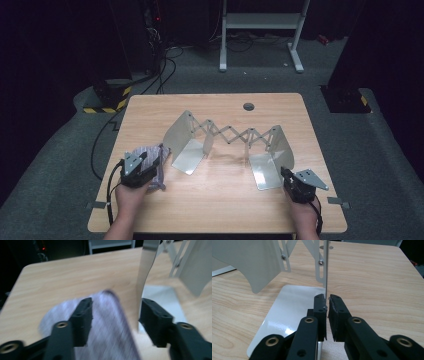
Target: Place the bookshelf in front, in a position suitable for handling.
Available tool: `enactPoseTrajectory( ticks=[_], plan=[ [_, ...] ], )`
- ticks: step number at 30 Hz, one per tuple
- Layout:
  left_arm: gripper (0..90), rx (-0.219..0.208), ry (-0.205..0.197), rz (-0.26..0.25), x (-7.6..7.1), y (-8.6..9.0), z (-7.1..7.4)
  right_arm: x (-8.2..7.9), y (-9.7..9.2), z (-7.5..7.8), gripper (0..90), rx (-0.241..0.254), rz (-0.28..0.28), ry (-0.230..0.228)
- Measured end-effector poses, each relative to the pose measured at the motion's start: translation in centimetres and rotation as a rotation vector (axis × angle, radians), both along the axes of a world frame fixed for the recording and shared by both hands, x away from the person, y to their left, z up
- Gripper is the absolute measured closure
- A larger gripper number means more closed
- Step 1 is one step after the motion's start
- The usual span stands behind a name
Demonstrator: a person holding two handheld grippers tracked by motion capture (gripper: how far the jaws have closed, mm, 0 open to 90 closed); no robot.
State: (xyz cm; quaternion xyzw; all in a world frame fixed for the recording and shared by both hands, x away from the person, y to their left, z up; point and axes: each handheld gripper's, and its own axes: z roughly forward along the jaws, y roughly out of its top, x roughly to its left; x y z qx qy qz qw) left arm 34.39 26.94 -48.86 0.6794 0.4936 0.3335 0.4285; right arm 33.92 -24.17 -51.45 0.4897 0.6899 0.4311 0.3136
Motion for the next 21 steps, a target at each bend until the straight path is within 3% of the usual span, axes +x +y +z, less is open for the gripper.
enactPoseTrajectory(
  ticks=[1,2,3,4,6,7,8,9,11,12,13,14,15,16,17,20,21],
  plan=[
    [37.8,0.027,0.033,0.036,-0.9,0.9,-0.4,-0.1,0.0,0.0,83.5,-0.002,0.001,-0.001],
    [34.3,0.027,0.033,0.036,-0.9,0.9,-0.4,-0.1,0.0,0.0,83.5,-0.002,0.001,-0.001],
    [31.6,-0.014,0.065,0.059,-1.3,2.1,-1.0,-0.2,0.0,0.0,82.6,-0.001,0.004,0.001],
    [29.8,-0.014,0.065,0.059,-1.3,2.1,-1.0,-0.2,0.0,0.0,82.6,-0.001,0.004,0.001],
    [27.5,-0.005,0.129,0.068,-1.1,2.7,-1.9,-0.2,0.1,-0.1,82.2,-0.001,0.011,0.004],
    [24.6,-0.014,0.184,0.069,-0.7,3.0,-2.5,-0.2,0.3,-0.2,82.1,-0.005,0.015,0.005],
    [22.7,-0.014,0.184,0.069,-0.7,3.0,-2.5,-0.2,0.3,-0.2,82.1,-0.005,0.015,0.005],
    [22.7,-0.020,0.230,0.080,-0.4,3.1,-3.0,-0.3,0.3,-0.2,82.1,-0.004,0.017,0.008],
    [20.8,-0.007,0.276,0.095,0.0,3.3,-3.9,-0.3,0.4,-0.2,81.9,-0.010,0.020,0.006],
    [20.8,-0.042,0.301,0.088,0.2,3.6,-4.2,-0.3,0.4,-0.2,81.9,-0.010,0.020,0.006],
    [24.0,-0.087,0.310,0.093,0.2,4.0,-4.3,-0.3,0.4,-0.2,81.9,-0.010,0.022,0.009],
    [29.0,-0.087,0.310,0.093,0.2,4.0,-4.3,-0.3,0.4,-0.2,81.9,-0.010,0.022,0.009],
    [39.1,-0.082,0.294,0.043,0.0,3.9,-4.3,-0.2,0.4,-0.4,81.9,-0.009,0.024,0.015],
    [46.8,-0.082,0.294,0.043,0.0,3.9,-4.3,-0.2,0.4,-0.4,81.9,-0.009,0.024,0.015],
    [54.5,-0.069,0.287,-0.003,-0.1,3.4,-4.3,-0.1,0.5,-0.5,81.9,-0.011,0.026,0.020],
    [61.3,-0.060,0.283,-0.013,-0.3,3.2,-4.2,0.0,0.5,-0.5,83.8,-0.011,0.028,0.022],
    [64.4,-0.066,0.269,-0.040,-0.8,2.9,-3.9,0.0,0.6,-0.4,85.8,-0.009,0.033,0.027]
  ],
)
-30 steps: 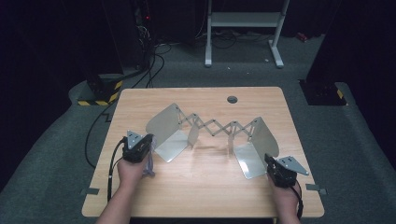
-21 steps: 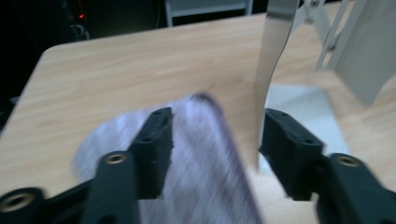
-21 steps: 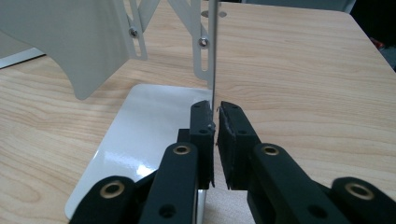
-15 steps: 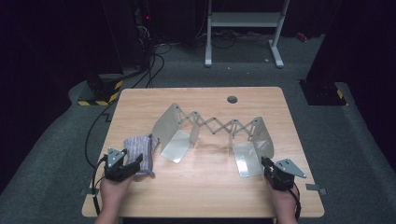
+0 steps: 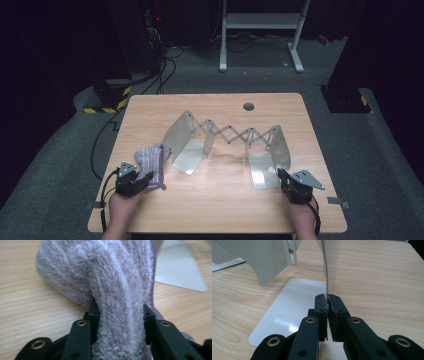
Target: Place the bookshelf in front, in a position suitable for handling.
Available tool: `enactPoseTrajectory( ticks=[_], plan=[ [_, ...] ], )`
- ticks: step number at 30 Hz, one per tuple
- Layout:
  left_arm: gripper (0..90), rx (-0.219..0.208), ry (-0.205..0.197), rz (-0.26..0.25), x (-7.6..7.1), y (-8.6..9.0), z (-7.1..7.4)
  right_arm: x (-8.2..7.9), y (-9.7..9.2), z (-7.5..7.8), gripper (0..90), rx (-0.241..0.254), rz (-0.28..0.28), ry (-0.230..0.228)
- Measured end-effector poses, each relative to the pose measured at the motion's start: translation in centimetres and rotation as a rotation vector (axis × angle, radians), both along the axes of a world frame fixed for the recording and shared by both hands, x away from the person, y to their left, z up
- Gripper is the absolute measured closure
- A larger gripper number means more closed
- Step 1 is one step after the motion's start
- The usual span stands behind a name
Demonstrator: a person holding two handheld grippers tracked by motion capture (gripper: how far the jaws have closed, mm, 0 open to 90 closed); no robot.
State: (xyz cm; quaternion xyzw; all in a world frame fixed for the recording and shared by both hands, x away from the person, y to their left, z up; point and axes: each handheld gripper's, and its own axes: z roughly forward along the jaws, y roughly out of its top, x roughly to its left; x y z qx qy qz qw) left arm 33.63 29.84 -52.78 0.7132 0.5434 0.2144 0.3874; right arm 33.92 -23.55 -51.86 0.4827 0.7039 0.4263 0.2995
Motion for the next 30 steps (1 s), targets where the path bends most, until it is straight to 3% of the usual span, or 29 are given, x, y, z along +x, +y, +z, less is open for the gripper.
enactPoseTrajectory(
  ticks=[3,4,5,6,7,8,11,13,15,20,24,28,30],
  plan=[
    [65.7,-0.008,-0.017,-0.029,-0.8,-0.6,0.5,0.0,0.0,0.1,86.3,-0.002,0.000,0.002],
    [65.9,-0.011,-0.036,-0.068,-2.2,-1.9,1.0,0.1,0.1,0.1,86.5,0.002,-0.002,0.006],
    [65.9,-0.011,-0.036,-0.068,-2.2,-1.9,1.0,0.1,0.0,0.1,86.5,0.002,-0.001,0.006],
    [65.9,0.016,-0.057,-0.110,-3.7,-3.2,1.2,0.1,0.0,0.1,86.5,0.003,-0.001,0.007],
    [65.9,0.016,-0.057,-0.110,-3.7,-3.2,1.2,0.1,0.0,0.1,86.5,0.004,0.001,0.007],
    [65.9,0.019,-0.069,-0.136,-4.7,-4.1,1.5,0.1,0.0,0.1,86.5,0.005,0.001,0.007],
    [65.9,-0.012,-0.080,-0.166,-5.3,-4.9,1.7,0.1,0.0,0.1,86.5,0.006,0.000,0.007],
    [65.9,-0.008,-0.089,-0.177,-5.3,-5.1,1.8,0.1,0.0,0.1,86.5,0.006,0.001,0.007],
    [65.9,-0.037,-0.097,-0.194,-4.9,-5.7,2.1,0.1,0.0,0.1,86.6,0.009,0.001,0.008],
    [65.9,-0.044,-0.153,-0.217,-2.8,-7.5,3.4,0.1,-0.1,0.1,86.7,0.011,0.004,0.007],
    [65.6,-0.058,-0.179,-0.166,-1.1,-8.2,3.8,0.0,-0.1,0.0,87.3,0.022,0.012,0.007],
    [65.5,-0.027,-0.199,-0.123,-0.9,-7.7,3.7,-0.1,0.0,-0.1,87.6,0.023,0.039,0.004],
    [65.4,-0.036,-0.200,-0.080,-0.9,-6.5,3.6,-0.1,0.3,-0.1,87.6,0.023,0.060,0.005]
  ],
)
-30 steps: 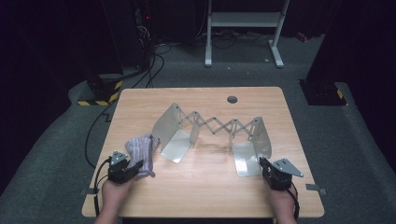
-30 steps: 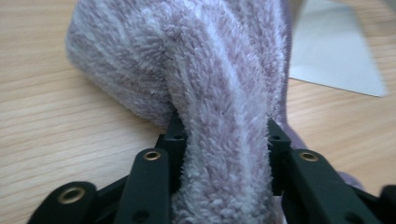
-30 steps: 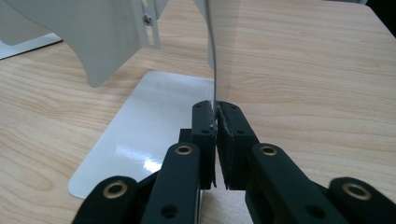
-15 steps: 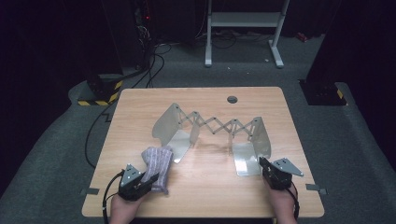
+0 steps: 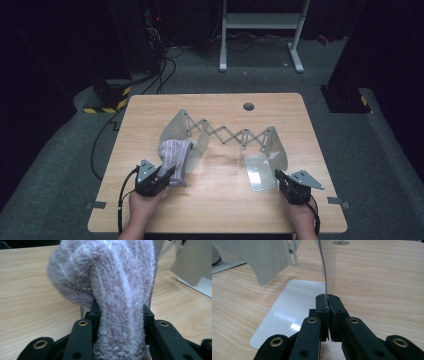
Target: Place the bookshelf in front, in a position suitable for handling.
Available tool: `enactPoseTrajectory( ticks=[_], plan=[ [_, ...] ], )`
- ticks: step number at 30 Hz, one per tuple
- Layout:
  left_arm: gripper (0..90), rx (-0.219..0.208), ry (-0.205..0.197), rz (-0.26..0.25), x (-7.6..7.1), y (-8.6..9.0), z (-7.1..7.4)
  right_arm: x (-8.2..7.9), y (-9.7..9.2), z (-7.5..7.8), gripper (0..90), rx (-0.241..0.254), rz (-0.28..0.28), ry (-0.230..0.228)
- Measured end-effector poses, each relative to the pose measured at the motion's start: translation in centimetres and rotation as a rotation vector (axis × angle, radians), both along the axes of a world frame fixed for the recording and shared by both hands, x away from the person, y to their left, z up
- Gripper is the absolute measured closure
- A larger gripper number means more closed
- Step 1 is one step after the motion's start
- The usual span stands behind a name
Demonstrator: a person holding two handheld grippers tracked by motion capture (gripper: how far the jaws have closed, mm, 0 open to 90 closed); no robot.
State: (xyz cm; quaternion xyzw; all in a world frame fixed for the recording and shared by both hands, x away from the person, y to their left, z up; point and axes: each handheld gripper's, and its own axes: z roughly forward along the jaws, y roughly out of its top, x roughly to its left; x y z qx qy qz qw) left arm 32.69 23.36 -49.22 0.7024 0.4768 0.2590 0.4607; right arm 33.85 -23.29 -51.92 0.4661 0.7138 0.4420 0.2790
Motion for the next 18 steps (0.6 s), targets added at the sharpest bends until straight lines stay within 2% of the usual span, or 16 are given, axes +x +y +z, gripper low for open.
enactPoseTrajectory(
  ticks=[1,6,11,14,18],
  plan=[
    [65.4,0.000,0.000,0.000,0.0,0.0,0.0,0.0,0.0,0.0,87.6,0.000,0.000,0.000],
    [65.3,-0.010,-0.005,0.067,-0.2,2.6,-0.1,-0.2,0.7,0.0,87.3,0.002,0.052,0.006],
    [65.2,-0.011,-0.012,0.107,-0.5,3.9,-0.1,-0.4,1.2,0.0,87.1,0.004,0.092,0.006],
    [65.3,-0.017,-0.010,0.095,-0.8,3.8,-0.1,-0.5,1.4,0.0,87.0,0.003,0.106,0.007],
    [65.3,0.006,-0.015,0.030,-1.0,1.8,-0.1,-0.5,1.5,0.0,86.9,0.002,0.111,0.008]
  ],
)
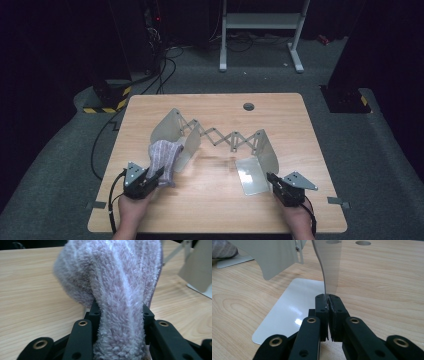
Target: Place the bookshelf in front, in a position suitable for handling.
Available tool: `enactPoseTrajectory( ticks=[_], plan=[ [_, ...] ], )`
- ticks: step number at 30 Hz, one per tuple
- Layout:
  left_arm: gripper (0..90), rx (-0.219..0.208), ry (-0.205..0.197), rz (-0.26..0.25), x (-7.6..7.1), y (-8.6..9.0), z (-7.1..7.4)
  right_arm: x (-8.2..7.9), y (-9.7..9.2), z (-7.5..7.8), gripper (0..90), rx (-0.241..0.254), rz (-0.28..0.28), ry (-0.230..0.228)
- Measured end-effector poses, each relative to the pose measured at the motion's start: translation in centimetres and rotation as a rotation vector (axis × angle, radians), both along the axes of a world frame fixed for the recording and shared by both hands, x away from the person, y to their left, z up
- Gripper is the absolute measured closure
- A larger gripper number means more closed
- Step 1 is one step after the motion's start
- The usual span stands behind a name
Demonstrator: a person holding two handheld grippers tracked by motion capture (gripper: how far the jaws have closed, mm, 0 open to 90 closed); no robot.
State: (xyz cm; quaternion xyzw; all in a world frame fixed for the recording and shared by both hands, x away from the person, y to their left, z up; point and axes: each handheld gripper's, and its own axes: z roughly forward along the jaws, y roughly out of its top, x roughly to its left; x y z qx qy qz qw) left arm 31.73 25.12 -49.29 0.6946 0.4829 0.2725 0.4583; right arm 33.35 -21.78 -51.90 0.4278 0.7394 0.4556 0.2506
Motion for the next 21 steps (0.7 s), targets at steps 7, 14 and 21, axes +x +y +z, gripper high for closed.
enactPoseTrajectory(
  ticks=[7,14,21],
  plan=[
    [65.1,-0.004,-0.008,-0.003,-0.2,-0.3,0.2,-0.2,0.0,0.0,86.5,0.010,0.029,0.004],
    [65.1,0.000,-0.008,0.010,-0.6,0.4,0.2,-0.2,0.9,0.0,85.9,0.005,0.089,0.004],
    [65.0,0.006,-0.011,0.012,-0.8,0.5,0.2,-0.4,1.7,0.0,85.5,0.007,0.135,0.008]
  ],
)
